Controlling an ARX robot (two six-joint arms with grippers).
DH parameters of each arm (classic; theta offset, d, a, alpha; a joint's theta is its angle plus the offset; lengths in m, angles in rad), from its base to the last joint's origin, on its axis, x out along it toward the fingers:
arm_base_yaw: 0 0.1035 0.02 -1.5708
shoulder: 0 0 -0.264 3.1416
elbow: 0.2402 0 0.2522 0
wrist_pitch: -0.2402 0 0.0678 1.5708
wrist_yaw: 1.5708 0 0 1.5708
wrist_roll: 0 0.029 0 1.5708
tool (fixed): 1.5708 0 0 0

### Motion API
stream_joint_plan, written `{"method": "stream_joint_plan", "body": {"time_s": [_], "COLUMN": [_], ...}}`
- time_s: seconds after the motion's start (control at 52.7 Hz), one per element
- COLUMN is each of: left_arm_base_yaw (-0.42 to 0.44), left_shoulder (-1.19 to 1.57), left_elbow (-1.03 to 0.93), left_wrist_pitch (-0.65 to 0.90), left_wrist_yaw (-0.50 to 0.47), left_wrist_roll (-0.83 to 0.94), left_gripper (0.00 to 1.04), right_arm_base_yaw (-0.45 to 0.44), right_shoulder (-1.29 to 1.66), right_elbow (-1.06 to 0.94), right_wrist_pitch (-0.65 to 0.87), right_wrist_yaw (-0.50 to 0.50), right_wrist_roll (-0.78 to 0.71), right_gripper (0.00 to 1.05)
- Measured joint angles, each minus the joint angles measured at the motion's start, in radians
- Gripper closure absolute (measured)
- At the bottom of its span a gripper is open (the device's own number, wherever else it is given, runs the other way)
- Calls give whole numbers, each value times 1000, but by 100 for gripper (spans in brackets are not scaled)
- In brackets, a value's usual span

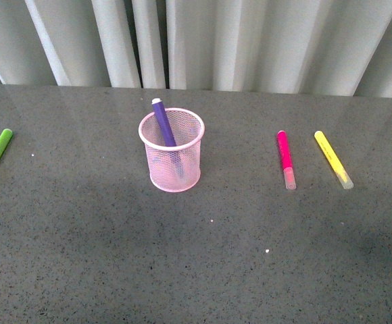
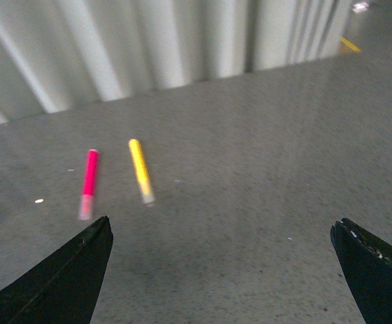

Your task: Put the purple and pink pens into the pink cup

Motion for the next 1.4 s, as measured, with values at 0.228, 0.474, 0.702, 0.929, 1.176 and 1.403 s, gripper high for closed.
{"method": "stream_joint_plan", "body": {"time_s": [0.228,0.474,0.702,0.929,1.176,1.403], "left_arm_base_yaw": [0,0,0,0,0,0], "left_shoulder": [0,0,0,0,0,0], "left_elbow": [0,0,0,0,0,0], "left_wrist_pitch": [0,0,0,0,0,0], "left_wrist_yaw": [0,0,0,0,0,0], "left_wrist_roll": [0,0,0,0,0,0], "left_gripper": [7,7,7,7,7,7], "right_arm_base_yaw": [-42,59,144,209,267,303], "right_shoulder": [659,1191,1556,1770,1881,1964], "right_elbow": [150,391,675,901,1035,1084], "right_wrist_pitch": [435,572,493,440,424,417], "right_wrist_yaw": [-67,-114,-60,-31,26,50], "right_wrist_roll": [19,76,49,9,-14,2], "right_gripper": [7,7,7,7,7,7]}}
